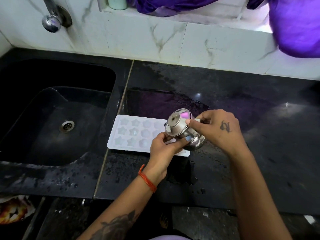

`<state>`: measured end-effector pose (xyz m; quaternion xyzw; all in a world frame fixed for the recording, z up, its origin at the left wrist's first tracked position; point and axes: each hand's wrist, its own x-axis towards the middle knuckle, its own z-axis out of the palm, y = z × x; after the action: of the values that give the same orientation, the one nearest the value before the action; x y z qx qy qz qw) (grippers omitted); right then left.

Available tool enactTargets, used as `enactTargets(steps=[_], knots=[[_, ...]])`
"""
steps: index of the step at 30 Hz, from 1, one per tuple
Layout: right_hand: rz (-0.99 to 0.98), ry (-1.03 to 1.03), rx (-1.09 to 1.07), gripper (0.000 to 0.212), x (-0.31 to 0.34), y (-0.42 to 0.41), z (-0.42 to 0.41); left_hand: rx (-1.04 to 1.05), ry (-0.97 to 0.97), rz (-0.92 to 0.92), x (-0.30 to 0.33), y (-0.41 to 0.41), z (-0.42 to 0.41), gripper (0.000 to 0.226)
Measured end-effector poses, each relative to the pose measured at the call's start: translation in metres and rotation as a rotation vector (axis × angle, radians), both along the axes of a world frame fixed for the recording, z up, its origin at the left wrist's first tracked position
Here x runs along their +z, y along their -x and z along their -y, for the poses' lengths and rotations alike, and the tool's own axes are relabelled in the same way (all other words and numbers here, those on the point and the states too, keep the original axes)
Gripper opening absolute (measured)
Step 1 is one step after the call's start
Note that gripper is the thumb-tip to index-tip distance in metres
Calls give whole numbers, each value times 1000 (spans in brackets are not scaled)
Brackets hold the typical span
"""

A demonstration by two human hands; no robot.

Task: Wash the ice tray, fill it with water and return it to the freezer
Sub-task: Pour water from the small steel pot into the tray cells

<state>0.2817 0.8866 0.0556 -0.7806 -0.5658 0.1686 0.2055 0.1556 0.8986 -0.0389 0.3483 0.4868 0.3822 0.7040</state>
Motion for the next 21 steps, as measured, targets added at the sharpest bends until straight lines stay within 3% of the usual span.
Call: enactTargets(steps=[5,11,16,21], knots=[[-87,-45,-52,32,-2,-9,4,-5,-68,-88,3,-6,1,72],[67,-11,-37,35,5,-5,10,-103,28,31,5,-10,4,39],[157,0,-6,38,7,-2,11,-135,88,112,5,-13,8,42],[224,-1,14,37,7,1,12,-156,115,162,3,-14,9,31]])
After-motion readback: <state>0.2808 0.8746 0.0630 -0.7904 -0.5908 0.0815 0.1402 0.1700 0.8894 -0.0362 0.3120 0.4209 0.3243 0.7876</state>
